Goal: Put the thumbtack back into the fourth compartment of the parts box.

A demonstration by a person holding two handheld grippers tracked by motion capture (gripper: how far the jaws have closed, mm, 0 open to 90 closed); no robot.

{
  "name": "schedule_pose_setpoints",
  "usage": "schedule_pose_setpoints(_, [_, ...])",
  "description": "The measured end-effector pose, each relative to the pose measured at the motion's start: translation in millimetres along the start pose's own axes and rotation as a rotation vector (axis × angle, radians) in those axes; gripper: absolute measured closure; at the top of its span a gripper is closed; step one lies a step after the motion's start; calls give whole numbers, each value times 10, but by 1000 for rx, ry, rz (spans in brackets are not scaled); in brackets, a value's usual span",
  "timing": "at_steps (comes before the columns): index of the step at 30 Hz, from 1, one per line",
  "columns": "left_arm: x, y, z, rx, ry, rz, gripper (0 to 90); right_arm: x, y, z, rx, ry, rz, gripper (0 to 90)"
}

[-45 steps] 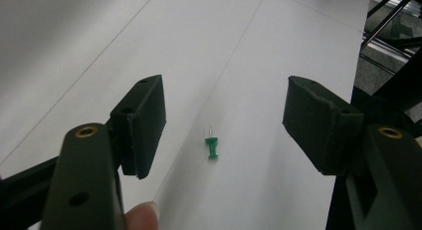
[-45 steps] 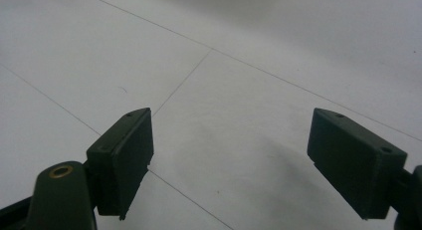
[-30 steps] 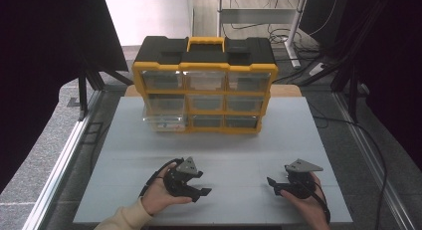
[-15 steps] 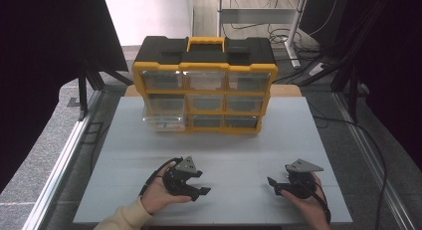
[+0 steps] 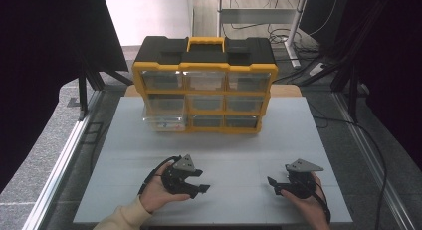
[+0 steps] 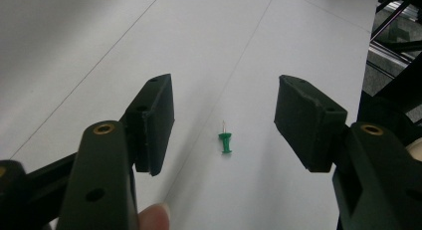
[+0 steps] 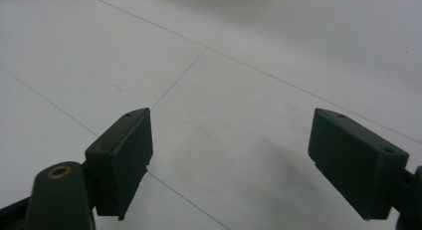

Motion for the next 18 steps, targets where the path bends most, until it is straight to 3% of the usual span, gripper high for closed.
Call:
schedule_pose_setpoints(6, [-32,-39,-18,15,2,-9,395,-2,1,0,0,-1,-1,178])
schedule_pose_setpoints(18, [-102,-223,-149,109,-40,3,397,-4,7,1,-3,-3,-1,178])
Point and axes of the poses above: each handheld gripper's, and its own axes: y roughly backward along the jaws, z roughly out of its top, x roughly to its left, the point moved 8 cm from there along -y, roughly forward along the jaws, and after that the axes turned 4 degrees about z, right-handed, at the moved point
